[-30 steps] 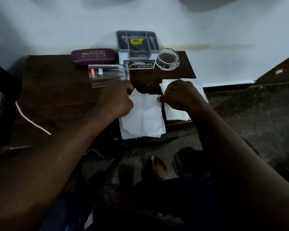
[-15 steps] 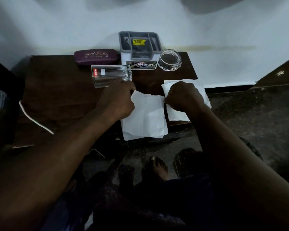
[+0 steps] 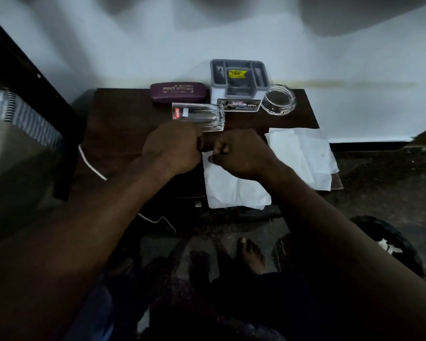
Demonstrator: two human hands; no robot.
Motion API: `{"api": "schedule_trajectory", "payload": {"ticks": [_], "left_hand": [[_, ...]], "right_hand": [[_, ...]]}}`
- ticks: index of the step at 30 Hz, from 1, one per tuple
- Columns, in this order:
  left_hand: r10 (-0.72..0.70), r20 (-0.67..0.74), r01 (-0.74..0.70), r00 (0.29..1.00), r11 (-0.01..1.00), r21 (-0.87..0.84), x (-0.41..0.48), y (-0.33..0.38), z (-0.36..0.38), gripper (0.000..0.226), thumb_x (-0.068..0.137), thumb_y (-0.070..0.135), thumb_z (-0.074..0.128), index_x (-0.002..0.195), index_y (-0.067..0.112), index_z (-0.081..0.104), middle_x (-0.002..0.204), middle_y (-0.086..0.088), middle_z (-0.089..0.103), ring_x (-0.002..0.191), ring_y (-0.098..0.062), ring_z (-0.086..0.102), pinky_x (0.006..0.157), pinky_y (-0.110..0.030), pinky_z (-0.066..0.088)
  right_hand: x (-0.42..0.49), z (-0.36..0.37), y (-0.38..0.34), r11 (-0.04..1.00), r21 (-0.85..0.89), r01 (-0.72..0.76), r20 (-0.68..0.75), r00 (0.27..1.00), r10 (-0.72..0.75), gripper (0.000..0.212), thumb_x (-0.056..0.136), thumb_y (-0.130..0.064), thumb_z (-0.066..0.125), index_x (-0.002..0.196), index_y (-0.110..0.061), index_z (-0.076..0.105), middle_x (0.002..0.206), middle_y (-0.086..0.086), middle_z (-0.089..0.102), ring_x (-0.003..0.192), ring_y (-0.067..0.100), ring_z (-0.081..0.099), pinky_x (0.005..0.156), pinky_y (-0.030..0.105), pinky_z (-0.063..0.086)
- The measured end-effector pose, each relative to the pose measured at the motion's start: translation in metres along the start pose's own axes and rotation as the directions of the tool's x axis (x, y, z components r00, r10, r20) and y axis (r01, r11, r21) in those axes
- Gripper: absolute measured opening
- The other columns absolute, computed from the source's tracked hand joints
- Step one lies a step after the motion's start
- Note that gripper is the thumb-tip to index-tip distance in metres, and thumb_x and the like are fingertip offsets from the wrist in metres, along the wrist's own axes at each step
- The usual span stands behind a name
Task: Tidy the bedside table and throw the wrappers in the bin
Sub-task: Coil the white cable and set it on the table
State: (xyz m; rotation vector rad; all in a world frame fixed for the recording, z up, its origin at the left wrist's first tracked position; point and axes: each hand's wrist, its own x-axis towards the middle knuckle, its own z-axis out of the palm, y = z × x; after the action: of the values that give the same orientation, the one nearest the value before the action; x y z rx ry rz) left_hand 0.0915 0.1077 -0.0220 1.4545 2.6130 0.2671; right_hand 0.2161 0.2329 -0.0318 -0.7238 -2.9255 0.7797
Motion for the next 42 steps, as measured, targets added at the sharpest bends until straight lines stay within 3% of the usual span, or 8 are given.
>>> {"api": "schedule_trajectory", "payload": {"ticks": [7,11,15,21,30,34,38,42], "left_hand": [[-0.080,0.279,0.072,0.957,0.997,0.039,-0.016,-0.043,-0.015,0.018,0.076,0.029,0.084,0.090,0.028,0.073,0.103,0.001,0.074,0.093,-0.022,0.069,0.082,-0.034,0.055],[-0.142,0.636,0.004,0.759,0.977,0.213,-0.027,-0.074,-0.038,0.048,0.069,0.028,0.093,0.110,0.026,0.069,0.107,0.005,0.068,0.097,-0.017,0.066,0.080,-0.026,0.053],[-0.232,0.707,-0.086,0.668,0.920,0.383,-0.040,-0.093,-0.045,0.052,0.072,0.018,0.090,0.119,0.023,0.066,0.116,0.004,0.063,0.102,-0.015,0.061,0.075,-0.023,0.047],[-0.136,0.550,-0.114,0.824,0.911,0.396,-0.051,-0.118,-0.025,0.020,0.079,0.011,0.074,0.081,0.027,0.063,0.095,0.008,0.068,0.091,-0.014,0.062,0.076,-0.029,0.045],[0.123,0.268,-0.031,0.955,0.946,-0.322,-0.048,-0.114,-0.055,0.014,0.075,0.027,0.090,0.079,0.031,0.077,0.080,0.014,0.075,0.077,0.000,0.067,0.074,-0.018,0.048],[0.043,-0.023,-0.048,0.999,0.853,-0.520,-0.041,-0.101,-0.060,0.008,0.085,0.022,0.083,0.090,0.020,0.077,0.086,0.007,0.076,0.078,0.001,0.067,0.079,-0.023,0.051],[-0.240,-0.278,0.055,0.930,0.839,-0.542,-0.038,-0.106,-0.066,0.007,0.089,0.030,0.078,0.092,0.025,0.074,0.082,0.012,0.070,0.067,0.008,0.059,0.065,-0.004,0.041],[-0.376,-0.265,0.238,0.888,0.868,-0.437,-0.038,-0.126,-0.065,0.017,0.093,0.037,0.072,0.096,0.021,0.075,0.098,0.006,0.068,0.093,-0.011,0.062,0.075,-0.020,0.039]], "right_hand": [[0.006,0.010,-0.014,0.996,0.086,-0.024,0.022,1.000,0.022,0.017,0.079,-0.037,0.082,0.072,-0.025,0.072,0.071,-0.014,0.070,0.078,0.010,0.070,0.080,0.038,0.060],[0.006,0.015,-0.018,0.995,0.096,-0.032,0.043,0.999,0.028,0.019,0.078,-0.036,0.082,0.067,-0.029,0.069,0.070,-0.014,0.070,0.077,0.009,0.069,0.080,0.040,0.060],[0.006,0.018,-0.024,0.996,0.088,-0.002,0.059,0.998,-0.003,0.017,0.081,-0.034,0.083,0.072,-0.024,0.072,0.066,-0.016,0.066,0.073,0.005,0.066,0.080,0.037,0.059],[0.009,0.021,-0.041,0.998,0.042,0.052,0.065,0.996,-0.054,0.016,0.082,-0.035,0.081,0.073,-0.025,0.071,0.065,-0.018,0.062,0.077,0.007,0.065,0.080,0.032,0.056],[0.009,0.023,-0.072,0.873,0.475,-0.112,0.313,0.949,-0.048,0.027,0.089,-0.036,0.081,0.102,-0.012,0.077,0.096,0.012,0.079,0.080,0.015,0.075,0.072,0.026,0.052],[0.005,0.021,-0.081,0.757,0.622,-0.201,0.448,0.884,-0.133,0.019,0.100,-0.018,0.068,0.114,-0.006,0.070,0.116,0.015,0.077,0.095,0.020,0.073,0.078,0.025,0.049],[0.006,0.013,-0.077,0.642,0.725,-0.249,0.470,0.860,-0.198,0.008,0.103,-0.009,0.059,0.108,-0.011,0.065,0.103,0.012,0.079,0.094,0.025,0.076,0.089,0.036,0.053],[0.006,-0.008,-0.069,0.436,0.868,-0.237,0.376,0.887,-0.267,0.018,0.103,-0.009,0.055,0.116,-0.009,0.067,0.092,0.006,0.075,0.083,0.021,0.073,0.082,0.033,0.057]]}}
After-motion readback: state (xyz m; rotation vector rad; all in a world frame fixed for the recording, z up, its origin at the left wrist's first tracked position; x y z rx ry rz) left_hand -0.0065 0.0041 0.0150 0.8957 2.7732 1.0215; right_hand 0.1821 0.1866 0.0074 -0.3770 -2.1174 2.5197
